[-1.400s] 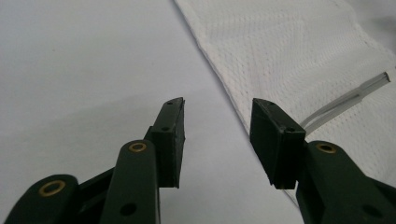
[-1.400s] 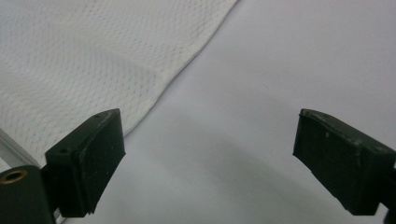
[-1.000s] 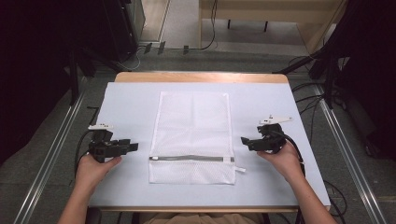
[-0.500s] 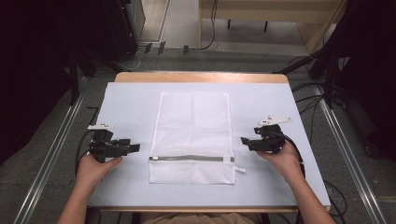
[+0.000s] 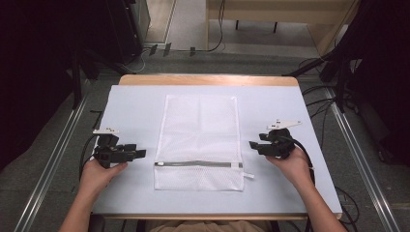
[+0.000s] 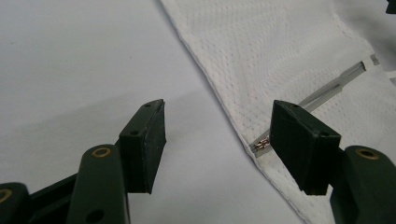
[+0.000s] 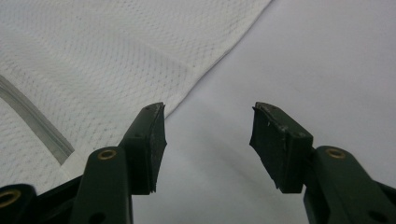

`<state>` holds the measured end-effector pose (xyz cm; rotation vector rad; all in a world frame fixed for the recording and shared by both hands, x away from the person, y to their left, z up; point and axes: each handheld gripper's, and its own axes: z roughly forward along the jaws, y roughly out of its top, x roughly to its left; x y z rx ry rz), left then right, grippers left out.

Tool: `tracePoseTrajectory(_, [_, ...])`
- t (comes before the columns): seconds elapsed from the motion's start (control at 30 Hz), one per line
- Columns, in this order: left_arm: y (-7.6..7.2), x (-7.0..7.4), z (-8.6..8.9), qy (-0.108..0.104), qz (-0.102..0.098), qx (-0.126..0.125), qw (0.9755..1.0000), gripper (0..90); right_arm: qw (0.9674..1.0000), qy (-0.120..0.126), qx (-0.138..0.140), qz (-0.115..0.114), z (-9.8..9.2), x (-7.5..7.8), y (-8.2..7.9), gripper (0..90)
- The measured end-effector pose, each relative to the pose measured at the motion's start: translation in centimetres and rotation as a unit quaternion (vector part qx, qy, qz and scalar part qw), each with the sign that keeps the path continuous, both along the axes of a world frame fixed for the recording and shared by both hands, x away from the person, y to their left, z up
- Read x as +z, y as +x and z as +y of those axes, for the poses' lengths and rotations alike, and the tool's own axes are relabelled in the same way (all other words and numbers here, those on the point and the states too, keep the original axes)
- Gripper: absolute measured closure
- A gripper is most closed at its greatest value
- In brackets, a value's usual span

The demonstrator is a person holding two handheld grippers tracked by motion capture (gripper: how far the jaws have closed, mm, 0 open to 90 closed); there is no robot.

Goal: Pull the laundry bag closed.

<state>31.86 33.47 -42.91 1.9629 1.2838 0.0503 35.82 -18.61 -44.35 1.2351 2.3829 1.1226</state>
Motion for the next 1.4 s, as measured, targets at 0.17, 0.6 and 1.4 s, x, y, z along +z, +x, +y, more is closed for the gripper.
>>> tracePoseTrajectory(0.17, [0.0, -0.1, -0.3, 0.007, 0.000, -0.008, 0.9999, 36.8, 1.0000, 0.003, -0.003, -0.002, -0.1, 0.2, -0.2, 47.1])
tracePoseTrajectory(0.6, [-0.1, 0.2, -0.1, 0.006, 0.004, -0.001, 1.0000, 40.1, 0.9994, -0.007, 0.031, 0.015, 2.1, 0.5, -1.1, 49.0])
tracePoseTrajectory(1.4, [-0.3, 0.1, -0.4, 0.012, -0.002, -0.010, 0.9999, 37.8, 0.9975, 0.010, 0.069, 0.010, 6.2, 1.6, -2.4, 56.9])
